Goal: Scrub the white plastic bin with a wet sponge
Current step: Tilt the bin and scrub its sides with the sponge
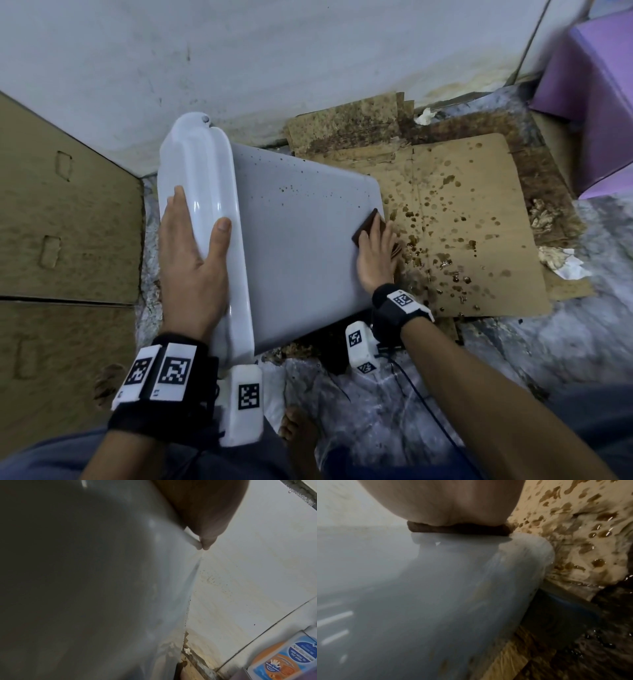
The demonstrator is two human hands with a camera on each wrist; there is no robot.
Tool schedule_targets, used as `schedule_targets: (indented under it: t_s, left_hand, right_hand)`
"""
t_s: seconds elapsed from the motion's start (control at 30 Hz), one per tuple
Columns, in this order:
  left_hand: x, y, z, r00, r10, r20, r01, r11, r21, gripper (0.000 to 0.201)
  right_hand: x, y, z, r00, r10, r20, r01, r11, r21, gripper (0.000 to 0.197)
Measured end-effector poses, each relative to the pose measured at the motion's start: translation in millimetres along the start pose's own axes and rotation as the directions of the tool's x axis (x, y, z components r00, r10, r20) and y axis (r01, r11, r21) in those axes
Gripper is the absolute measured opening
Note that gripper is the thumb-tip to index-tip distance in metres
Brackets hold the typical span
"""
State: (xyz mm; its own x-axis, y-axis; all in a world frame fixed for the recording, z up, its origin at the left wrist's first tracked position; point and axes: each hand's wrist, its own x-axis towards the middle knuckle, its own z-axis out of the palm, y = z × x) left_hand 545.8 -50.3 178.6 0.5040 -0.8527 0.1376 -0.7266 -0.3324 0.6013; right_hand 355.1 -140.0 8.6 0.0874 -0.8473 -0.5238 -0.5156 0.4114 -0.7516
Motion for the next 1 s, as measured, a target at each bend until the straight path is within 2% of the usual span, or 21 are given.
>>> schedule_targets:
  t_s: [0.17, 0.27, 0.37, 0.47, 0.57, 0.63, 0.73, 0.83, 1.0]
  left_hand:
    - [-1.5, 0.2, -0.7, 1.0, 0.004, -0.007, -0.004, 1.0, 0.005, 0.067]
    - [-3.6, 0.5, -0.7, 1.0, -0.007, -0.012, 0.007, 1.0, 0.0, 0.067]
    - [-5.0, 0.7, -1.0, 1.0, -0.006, -0.013, 0.005, 1.0, -0.013, 0.07]
    - [-4.3, 0.9, -1.6, 1.0, -0.004, -0.01, 0.004, 1.0, -0.028, 0.072]
    - [-3.9, 2.4, -2.0, 1.0, 0.002, -0.004, -0.002, 1.0, -0.029, 0.069]
    - [-4.1, 2.9, -2.9, 1.0, 0.003, -0.008, -0.003, 1.0, -0.028, 0.068]
    - [-4.8, 3.5, -4.1, 1.0, 0.005, -0.009, -0.006, 0.999, -0.037, 0.068]
    - [-8.4, 6.7, -7.7, 1.0, -0.014, 0.001, 0.014, 0.998, -0.061, 0.069]
    - [-14.3, 6.4, -19.1, 0.999, -0.014, 0.039, 0.019, 0.992, -0.121, 0.074]
  right_hand:
    - [-20.5, -6.8, 10.3, 0.99, -0.145, 0.001, 0.144, 0.989, -0.027, 0.057]
    - [-13.8, 0.0, 8.8, 0.98, -0.2, -0.011, 0.2, 0.98, 0.003, 0.056]
    - [17.6, 21.3, 0.7, 0.993, -0.119, -0.006, 0.118, 0.991, -0.057, 0.053]
    - [38.2, 32.6, -6.0, 0.998, -0.05, 0.044, 0.052, 0.998, -0.038, 0.054]
    - [31.3, 28.5, -1.6, 0.998, -0.056, 0.03, 0.059, 0.994, -0.09, 0.052]
    - [13.9, 18.5, 3.3, 0.998, -0.066, -0.01, 0.065, 0.996, -0.065, 0.052]
    - [-23.3, -1.9, 12.3, 0.971, -0.239, -0.025, 0.236, 0.968, -0.086, 0.052]
    - [-65.1, -28.2, 21.5, 0.941, -0.338, -0.018, 0.338, 0.94, -0.041, 0.058]
    - [-116.5, -43.9, 36.1, 0.828, -0.561, 0.012, 0.557, 0.82, -0.131, 0.058]
